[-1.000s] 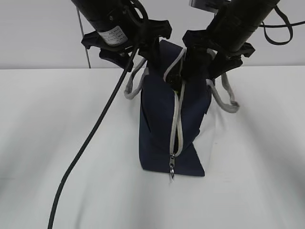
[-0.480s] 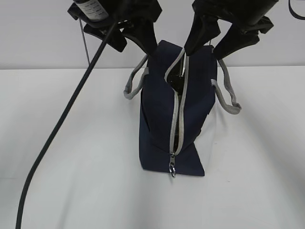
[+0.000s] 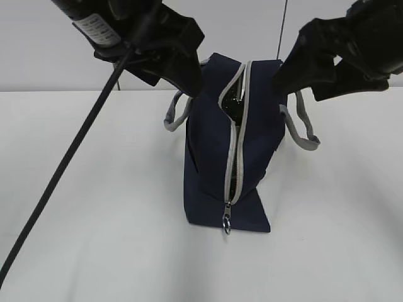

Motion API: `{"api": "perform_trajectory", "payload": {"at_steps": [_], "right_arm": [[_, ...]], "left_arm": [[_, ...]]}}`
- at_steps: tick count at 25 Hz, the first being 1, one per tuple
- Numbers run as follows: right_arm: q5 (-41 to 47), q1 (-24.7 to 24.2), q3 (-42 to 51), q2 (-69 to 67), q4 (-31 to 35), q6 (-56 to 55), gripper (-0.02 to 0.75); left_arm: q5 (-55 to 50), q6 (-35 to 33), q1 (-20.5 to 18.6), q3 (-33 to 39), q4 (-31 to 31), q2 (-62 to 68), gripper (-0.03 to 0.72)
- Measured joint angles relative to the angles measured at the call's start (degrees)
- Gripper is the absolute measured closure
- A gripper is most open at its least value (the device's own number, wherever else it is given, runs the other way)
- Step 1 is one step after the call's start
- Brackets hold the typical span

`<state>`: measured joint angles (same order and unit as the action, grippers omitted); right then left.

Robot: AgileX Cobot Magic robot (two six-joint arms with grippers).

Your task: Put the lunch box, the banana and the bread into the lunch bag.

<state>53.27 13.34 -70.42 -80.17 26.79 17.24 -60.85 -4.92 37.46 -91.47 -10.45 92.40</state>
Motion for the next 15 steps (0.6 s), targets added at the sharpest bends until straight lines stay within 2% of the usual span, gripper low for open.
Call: {"api": "perform_trajectory", "payload": {"at_steps": [9, 12, 15], "right_arm": [[-9.9, 0.0, 20.0, 13.9, 15.5, 21.6, 0.178], [-10.6, 0.0, 25.5, 15.7, 21.9, 29.8, 0.178], [-11.4, 0.0, 31.6, 16.4, 31.6, 40.7, 0.178]], "left_arm": [[11.0, -5.5, 1.4, 17.4, -0.5, -13.2, 0.216], [13.6, -6.9, 1.4, 22.8, -0.5, -17.2, 0.221], [15.8, -7.5, 1.4, 27.4, -0.6, -20.6, 0.223]]}}
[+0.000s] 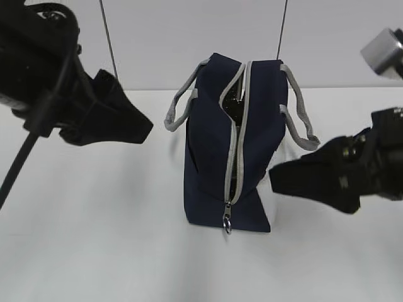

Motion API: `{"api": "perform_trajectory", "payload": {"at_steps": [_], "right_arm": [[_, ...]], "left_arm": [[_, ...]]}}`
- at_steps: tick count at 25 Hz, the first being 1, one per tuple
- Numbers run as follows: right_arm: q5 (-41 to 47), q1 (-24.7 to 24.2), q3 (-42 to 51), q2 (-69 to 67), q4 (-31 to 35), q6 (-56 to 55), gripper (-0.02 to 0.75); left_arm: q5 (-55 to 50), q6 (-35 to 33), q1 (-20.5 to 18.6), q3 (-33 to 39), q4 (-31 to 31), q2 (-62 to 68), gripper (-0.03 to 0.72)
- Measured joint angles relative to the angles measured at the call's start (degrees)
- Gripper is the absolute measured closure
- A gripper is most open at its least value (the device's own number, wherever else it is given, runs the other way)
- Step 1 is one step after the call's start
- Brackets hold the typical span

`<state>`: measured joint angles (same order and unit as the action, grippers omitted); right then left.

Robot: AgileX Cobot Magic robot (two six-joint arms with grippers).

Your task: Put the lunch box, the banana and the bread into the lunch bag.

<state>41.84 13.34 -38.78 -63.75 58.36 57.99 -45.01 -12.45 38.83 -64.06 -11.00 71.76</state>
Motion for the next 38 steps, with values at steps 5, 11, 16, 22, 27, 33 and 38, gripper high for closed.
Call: {"api": "perform_trajectory", "payload": {"at_steps": [5, 11, 16, 22, 27, 33, 38], "right_arm": [[-0.6, 0.0, 10.2, 0.1, 21.2, 24.6, 0.178], [-3.1, 0.0, 18.8, 0.3, 33.2, 44.3, 0.178], [-3.3, 0.0, 20.0, 0.5, 37.8, 46.6, 0.178], [0.7, 0.0, 20.0, 0.5, 44.2, 46.6, 0.178], [1.0, 0.0, 20.0, -0.8, 44.4, 51.9, 0.178], [1.9, 0.0, 19.5, -11.4, 44.6, 65.3, 0.183], [6.8, 0.0, 16.2, -24.9, 44.8, 75.5, 0.283]], "left_arm": [[1.6, -0.9, 0.0, 4.4, 0.0, -3.7, 0.254], [2.6, -1.4, 0.0, 5.1, 0.3, -4.6, 0.260], [4.8, -1.4, 0.0, 5.1, 1.6, -4.6, 0.262], [6.2, -1.4, 0.0, 5.1, 3.9, -4.1, 0.263], [5.7, -1.4, 0.0, 5.1, 0.2, -2.9, 0.274], [5.7, -1.4, 0.0, 5.1, -1.3, -1.1, 0.293], [5.3, -1.4, 0.0, 5.1, -1.8, -0.3, 0.295]]}}
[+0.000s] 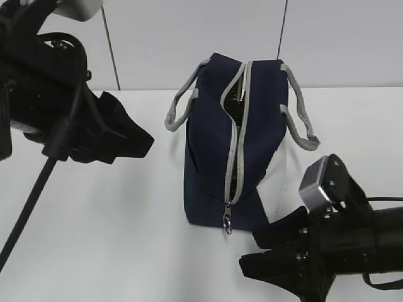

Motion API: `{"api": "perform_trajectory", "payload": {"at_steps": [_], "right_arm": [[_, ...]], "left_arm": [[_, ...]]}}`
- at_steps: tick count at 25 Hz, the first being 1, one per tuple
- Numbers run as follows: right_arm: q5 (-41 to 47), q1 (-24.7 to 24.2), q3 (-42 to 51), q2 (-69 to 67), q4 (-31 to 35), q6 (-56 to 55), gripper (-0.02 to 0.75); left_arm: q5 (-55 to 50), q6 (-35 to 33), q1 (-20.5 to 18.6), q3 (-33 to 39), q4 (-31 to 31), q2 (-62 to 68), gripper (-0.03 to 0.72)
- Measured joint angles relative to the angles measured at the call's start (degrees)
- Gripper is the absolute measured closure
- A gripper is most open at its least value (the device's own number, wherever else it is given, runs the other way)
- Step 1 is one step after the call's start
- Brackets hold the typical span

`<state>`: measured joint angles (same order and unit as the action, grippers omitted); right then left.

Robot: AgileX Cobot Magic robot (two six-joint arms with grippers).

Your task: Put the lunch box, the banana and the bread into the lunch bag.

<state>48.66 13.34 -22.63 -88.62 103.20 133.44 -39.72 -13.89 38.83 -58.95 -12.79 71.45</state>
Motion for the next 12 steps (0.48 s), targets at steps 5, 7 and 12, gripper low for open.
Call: {"api": "perform_trajectory", "payload": {"at_steps": [5, 7, 12], "right_arm": [[0.9, 0.0, -4.8, -9.9, 0.4, 4.1, 0.323], [1.1, 0.0, -6.4, -12.6, 0.6, 5.0, 0.337], [1.5, 0.0, -9.3, -16.8, 0.7, 5.9, 0.363]], "left_arm": [[-2.0, 0.0, 0.0, 0.0, 0.0, 0.0, 0.295], [-2.7, 0.0, 0.0, 0.0, 0.3, 0.0, 0.295], [-3.7, 0.0, 0.0, 0.0, 1.0, 0.0, 0.297]]}}
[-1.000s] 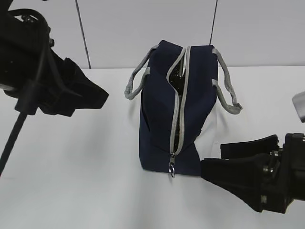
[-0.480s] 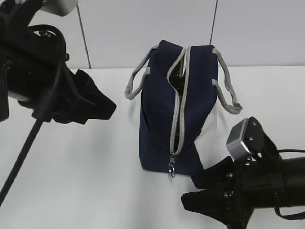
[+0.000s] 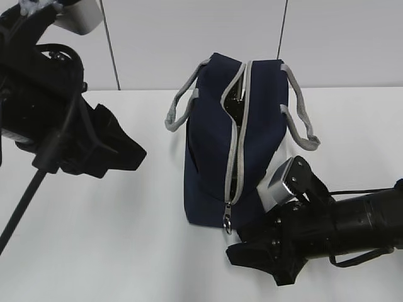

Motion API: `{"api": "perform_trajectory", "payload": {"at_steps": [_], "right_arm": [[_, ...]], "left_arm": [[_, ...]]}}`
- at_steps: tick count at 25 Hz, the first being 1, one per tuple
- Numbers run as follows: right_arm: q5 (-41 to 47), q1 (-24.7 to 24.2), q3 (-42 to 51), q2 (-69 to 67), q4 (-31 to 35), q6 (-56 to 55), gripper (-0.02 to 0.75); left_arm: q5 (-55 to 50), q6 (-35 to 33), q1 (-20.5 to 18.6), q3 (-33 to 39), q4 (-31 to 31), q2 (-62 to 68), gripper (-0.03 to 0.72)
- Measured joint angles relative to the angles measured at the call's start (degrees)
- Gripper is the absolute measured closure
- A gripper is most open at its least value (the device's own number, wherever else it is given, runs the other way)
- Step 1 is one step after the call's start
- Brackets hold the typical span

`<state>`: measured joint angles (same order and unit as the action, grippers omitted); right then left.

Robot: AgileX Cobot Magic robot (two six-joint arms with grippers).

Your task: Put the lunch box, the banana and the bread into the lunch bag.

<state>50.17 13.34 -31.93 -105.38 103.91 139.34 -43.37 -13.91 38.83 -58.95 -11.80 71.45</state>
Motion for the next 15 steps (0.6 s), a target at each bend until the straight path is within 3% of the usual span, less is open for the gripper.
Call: {"api": "perform_trajectory", "payload": {"at_steps": [8, 15], "right_arm": [[0.2, 0.0, -2.8, -3.0, 0.0, 0.5, 0.371], [0.0, 0.0, -4.3, -3.1, 0.0, 0.6, 0.435]], "left_arm": [[-0.4, 0.0, 0.0, 0.0, 0.1, 0.0, 0.328], [-0.4, 0.0, 0.0, 0.0, 0.2, 0.0, 0.328]]}}
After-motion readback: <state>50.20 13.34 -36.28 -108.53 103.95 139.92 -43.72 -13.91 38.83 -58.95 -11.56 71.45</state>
